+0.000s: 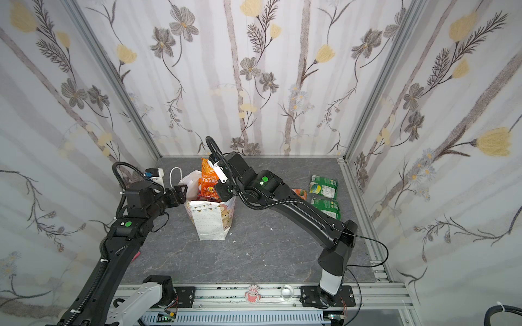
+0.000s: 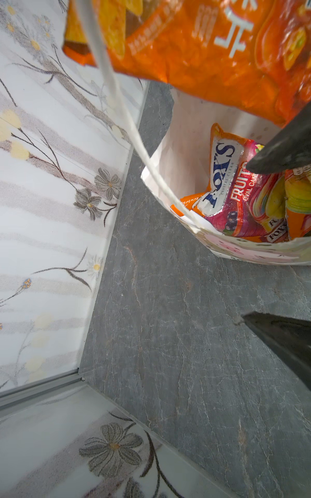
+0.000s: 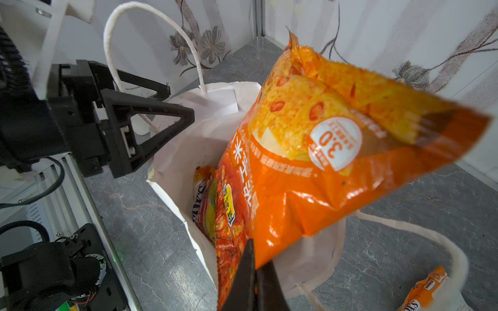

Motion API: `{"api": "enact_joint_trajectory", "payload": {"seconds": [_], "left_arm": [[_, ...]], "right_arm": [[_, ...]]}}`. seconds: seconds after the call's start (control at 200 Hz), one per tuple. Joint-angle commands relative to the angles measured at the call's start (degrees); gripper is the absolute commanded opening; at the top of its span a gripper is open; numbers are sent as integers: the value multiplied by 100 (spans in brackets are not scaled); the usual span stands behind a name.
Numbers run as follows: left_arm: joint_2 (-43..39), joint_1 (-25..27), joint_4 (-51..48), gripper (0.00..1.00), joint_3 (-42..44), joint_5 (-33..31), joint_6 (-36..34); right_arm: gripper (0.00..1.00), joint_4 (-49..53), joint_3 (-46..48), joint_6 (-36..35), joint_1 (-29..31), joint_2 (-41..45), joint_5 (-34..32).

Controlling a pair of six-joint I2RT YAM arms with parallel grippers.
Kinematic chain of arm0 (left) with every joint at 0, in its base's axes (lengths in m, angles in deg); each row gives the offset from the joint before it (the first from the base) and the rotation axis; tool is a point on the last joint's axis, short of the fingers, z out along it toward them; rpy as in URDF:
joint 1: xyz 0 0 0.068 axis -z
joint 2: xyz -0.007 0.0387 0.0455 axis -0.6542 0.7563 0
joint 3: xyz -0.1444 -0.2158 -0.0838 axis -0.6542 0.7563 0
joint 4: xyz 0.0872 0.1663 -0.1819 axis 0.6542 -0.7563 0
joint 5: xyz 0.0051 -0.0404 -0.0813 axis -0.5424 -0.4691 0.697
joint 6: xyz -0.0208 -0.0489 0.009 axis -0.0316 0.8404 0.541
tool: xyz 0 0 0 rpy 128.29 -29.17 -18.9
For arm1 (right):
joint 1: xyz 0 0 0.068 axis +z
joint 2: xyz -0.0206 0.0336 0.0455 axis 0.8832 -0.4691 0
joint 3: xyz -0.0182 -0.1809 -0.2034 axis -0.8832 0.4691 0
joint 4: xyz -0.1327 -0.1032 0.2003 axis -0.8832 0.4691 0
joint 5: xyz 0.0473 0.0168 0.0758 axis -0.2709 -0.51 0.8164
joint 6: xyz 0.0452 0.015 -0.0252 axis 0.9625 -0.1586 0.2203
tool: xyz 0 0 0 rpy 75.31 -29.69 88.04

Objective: Place the snacks into the paper bag
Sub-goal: 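Carry the orange chip bag with the right gripper over the paper bag, then push the orange chip bag down into the paper bag with the right gripper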

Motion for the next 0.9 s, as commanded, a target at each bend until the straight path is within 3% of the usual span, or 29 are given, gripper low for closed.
{"api": "enact_joint_trajectory", "payload": {"seconds": [0.0, 0.19, 0.295, 0.33, 0.36, 0.38, 0.4, 0.425, 0.709, 0.894], "left_arm": [[13, -2, 83, 81, 12, -68, -31], [5, -6, 83, 80, 11, -63, -36], [5, 0, 83, 81, 3, -70, -34], [11, -5, 83, 81, 4, -65, -39], [9, -2, 83, 81, 9, -66, -33], [7, 1, 83, 81, 5, -64, -37], [9, -5, 83, 80, 9, -62, -43], [-3, -2, 83, 80, 9, -67, -44], [34, -4, 93, 80, 3, -38, -31], [54, 0, 79, 80, -6, -70, -27]], "right_arm": [[0, 46, -177, -112, 3, -163, 118], [0, -104, -289, -74, 3, -369, 787], [5, -79, -329, -60, -4, -441, 867], [10, -42, -344, -63, 3, -458, 841], [23, -6, -350, -76, -2, -462, 800], [38, 41, -371, -89, -2, -472, 746], [47, 80, -391, -94, -2, -485, 694], [50, 114, -407, -110, -2, -476, 633], [51, 58, -720, -190, -2, -315, 71], [42, 297, -1292, -252, 0, -836, 43]]}}
